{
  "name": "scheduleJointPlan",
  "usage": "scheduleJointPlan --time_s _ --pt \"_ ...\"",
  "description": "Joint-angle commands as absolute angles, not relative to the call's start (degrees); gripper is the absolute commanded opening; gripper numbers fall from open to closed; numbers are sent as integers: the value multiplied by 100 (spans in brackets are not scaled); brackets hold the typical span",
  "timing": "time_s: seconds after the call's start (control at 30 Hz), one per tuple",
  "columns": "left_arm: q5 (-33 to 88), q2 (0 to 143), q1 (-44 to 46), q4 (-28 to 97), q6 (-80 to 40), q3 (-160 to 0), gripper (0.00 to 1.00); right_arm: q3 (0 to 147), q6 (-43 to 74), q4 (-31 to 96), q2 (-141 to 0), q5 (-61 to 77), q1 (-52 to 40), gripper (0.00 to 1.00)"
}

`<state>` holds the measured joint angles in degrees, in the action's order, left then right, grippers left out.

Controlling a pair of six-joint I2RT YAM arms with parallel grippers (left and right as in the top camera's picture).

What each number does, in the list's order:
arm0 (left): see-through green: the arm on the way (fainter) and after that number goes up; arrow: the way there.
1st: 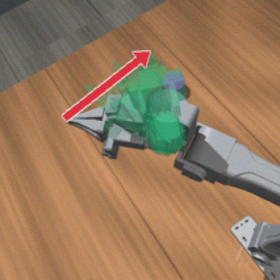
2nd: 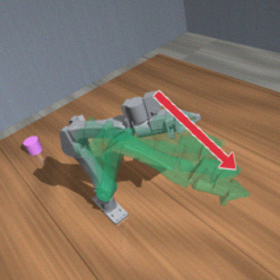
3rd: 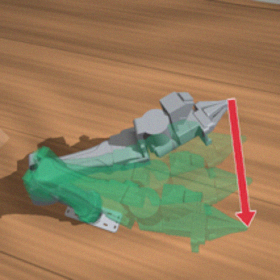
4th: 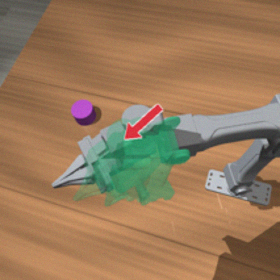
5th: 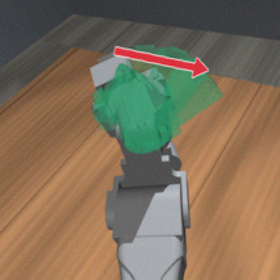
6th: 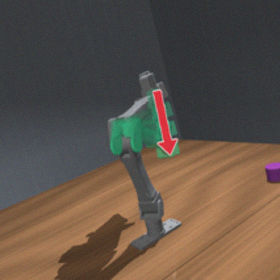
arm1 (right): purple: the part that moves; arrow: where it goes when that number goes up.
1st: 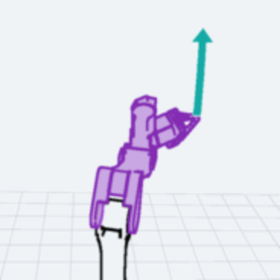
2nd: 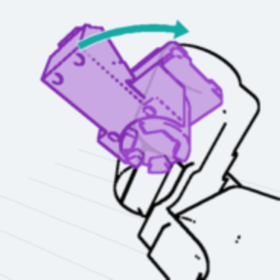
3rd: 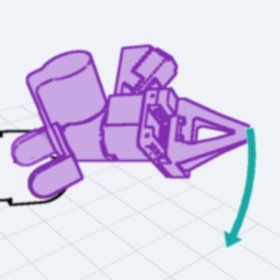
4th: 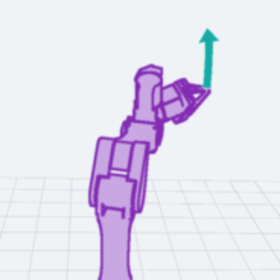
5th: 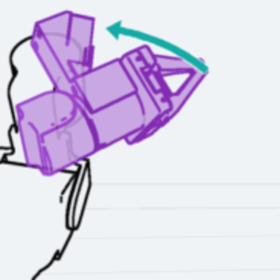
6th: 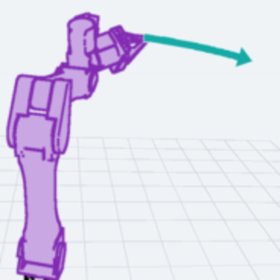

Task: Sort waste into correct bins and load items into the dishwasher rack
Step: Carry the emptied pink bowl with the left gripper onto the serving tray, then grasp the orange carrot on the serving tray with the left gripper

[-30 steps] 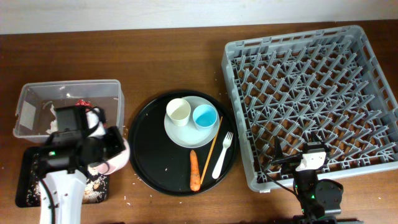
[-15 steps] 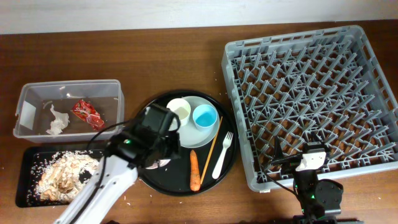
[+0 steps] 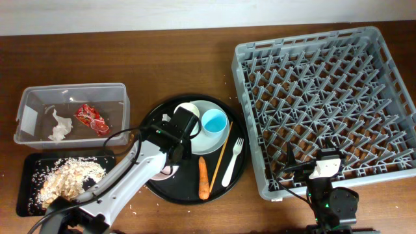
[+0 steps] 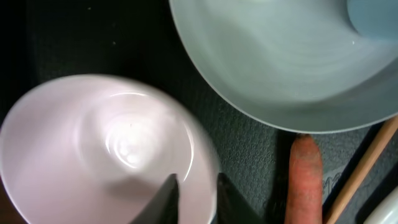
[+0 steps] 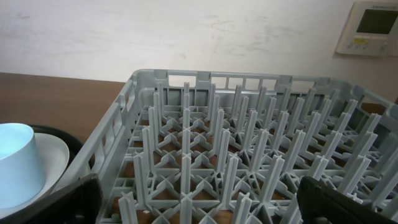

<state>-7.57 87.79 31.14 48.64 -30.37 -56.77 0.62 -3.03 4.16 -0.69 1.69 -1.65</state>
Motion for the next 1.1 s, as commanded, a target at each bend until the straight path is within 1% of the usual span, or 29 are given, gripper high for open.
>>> scheduleJointPlan --time_s 0.0,0.1,0.17,0.2,0.23,0.3,0.33,0.37,0.43,0.47,0.5,0.6,0.63,0.73,0.83,0.9,0.93,1.07 --pt "-904 8781 3133 4993 -2926 -6121 42 32 -268 443 -36 143 -196 99" --pt "-875 8772 3135 5741 -2735 -6989 42 32 -268 443 -36 143 -196 99" --pt "-445 8772 3175 6246 -2735 -7570 44 32 -266 443 -36 143 -196 99" --pt "-71 8772 3229 6357 -2733 -7647 54 32 -268 443 -36 143 -196 99" --pt "276 8777 3293 6399 -2735 -7618 99 32 -266 443 -36 143 -196 99" --pt "698 8781 3422 6394 -2740 -7500 99 32 -268 443 -36 143 -196 99" --pt "718 8781 3503 6396 -2742 -7443 81 32 -266 443 -36 143 -196 99" --pt "731 8781 3621 6414 -2941 -7360 71 32 -266 443 -36 143 -196 99" --pt "711 8785 3940 6311 -3288 -7085 66 32 -268 443 -36 143 -196 99" --pt "613 8788 4209 6123 -3505 -6838 59 32 -268 443 -36 143 -196 99" --pt "556 8788 4425 5916 -3739 -6615 56 32 -268 443 -36 143 -196 99" --pt "187 8792 4880 5520 -4300 -6193 55 32 -268 443 -36 143 -196 99" --pt "-38 8792 5013 5433 -4582 -6075 52 32 -268 445 -36 143 -196 99" --pt "-661 8807 5183 5312 -5330 -5811 50 32 -266 443 -36 143 -196 99" --pt "-692 8818 5188 4650 -5413 -5374 50 32 -266 443 -36 143 -196 99" --pt "-696 8818 5188 4182 -5487 -5155 44 32 -268 443 -36 143 -196 99" --pt "-703 8818 5188 4029 -5485 -5092 39 32 -268 443 -36 143 -196 98" --pt "-801 8875 5188 3857 -5487 -4969 38 32 -268 443 -36 143 -196 99"
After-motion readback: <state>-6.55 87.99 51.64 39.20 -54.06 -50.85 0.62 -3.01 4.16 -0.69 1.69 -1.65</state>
